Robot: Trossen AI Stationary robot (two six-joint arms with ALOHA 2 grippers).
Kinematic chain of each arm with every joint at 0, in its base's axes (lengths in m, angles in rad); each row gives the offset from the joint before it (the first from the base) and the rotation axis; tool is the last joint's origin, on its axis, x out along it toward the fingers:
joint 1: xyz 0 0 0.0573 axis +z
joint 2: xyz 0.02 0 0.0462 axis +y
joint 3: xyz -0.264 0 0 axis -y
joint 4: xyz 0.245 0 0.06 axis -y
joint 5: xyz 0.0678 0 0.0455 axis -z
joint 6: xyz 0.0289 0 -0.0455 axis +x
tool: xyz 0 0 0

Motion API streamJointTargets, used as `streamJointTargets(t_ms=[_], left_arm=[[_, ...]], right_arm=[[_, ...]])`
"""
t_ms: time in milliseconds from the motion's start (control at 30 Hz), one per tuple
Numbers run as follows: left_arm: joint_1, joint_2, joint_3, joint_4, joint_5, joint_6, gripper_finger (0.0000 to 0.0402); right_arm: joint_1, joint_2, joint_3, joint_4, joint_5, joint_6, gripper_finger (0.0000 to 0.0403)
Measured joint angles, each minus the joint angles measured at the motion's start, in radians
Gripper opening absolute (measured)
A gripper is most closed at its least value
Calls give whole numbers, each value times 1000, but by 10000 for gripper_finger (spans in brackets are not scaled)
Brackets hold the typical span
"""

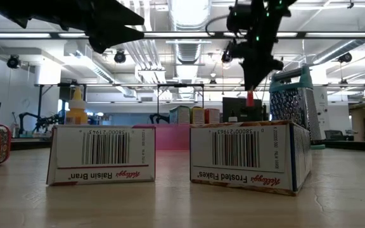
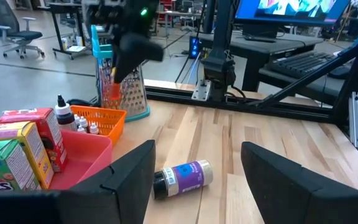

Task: Pick & Place Kitchen Items
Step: Put the orange food coloring bottle into the orange bin

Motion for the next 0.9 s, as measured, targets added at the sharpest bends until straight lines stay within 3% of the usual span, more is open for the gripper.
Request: streamJointTargets(t_ms=[300,433,567,733,900], left_arm=[[0,0,0,8,0,5,243],[0,0,0,8,0,6,243],[0,0,0,21,0,31,243],[1,0,0,50,0,50,243],[1,0,0,53,0,53,243]], right_arm=[[-123,90,-35,83,-12,-160,73],[-164,112,-23,85,-71,-224,87],[-174,116,-22,84,-75,-291,98],[-174,115,-17,85,-88,-322,83],[-166,116,11,76,-164,-284,76]])
